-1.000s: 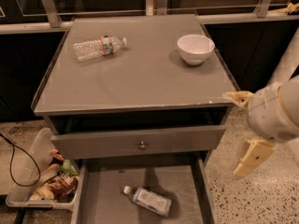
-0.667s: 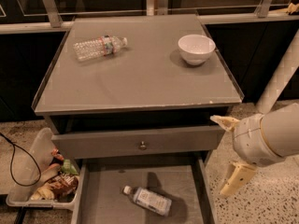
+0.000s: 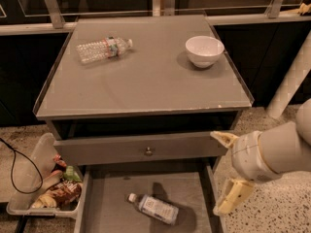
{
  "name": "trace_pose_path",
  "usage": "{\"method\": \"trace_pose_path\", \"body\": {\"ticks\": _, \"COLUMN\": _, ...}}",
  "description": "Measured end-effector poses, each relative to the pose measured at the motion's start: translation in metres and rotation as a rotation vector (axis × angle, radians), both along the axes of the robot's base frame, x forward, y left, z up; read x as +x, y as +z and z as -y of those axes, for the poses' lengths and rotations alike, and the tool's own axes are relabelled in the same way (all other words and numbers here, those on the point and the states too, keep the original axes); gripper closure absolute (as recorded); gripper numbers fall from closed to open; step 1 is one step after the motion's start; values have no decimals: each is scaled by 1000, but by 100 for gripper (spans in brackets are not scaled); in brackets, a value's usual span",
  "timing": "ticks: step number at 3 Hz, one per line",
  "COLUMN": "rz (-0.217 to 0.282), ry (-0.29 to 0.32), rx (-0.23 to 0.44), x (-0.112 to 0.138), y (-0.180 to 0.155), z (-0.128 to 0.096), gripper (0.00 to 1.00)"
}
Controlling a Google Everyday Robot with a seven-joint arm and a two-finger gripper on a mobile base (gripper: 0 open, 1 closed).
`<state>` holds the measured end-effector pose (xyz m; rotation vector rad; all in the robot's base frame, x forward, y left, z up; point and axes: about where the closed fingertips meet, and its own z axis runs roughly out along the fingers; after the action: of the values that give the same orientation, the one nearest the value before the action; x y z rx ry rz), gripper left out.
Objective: Pick blue plastic bottle from middle drawer and place on counter
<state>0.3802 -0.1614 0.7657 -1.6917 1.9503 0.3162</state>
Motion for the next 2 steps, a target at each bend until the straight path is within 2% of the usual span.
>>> {"method": "trace_pose_path", "body": {"ticks": 1, "rz": -48, "ry": 10, "rx": 69, "x": -6, "y": -54, "z": -23, "gripper": 0}}
{"method": "trace_pose_path", "body": {"ticks": 2, "rz": -60, "ry": 12, "rx": 102, "x": -8, "y": -103, "z": -44, "gripper": 0}}
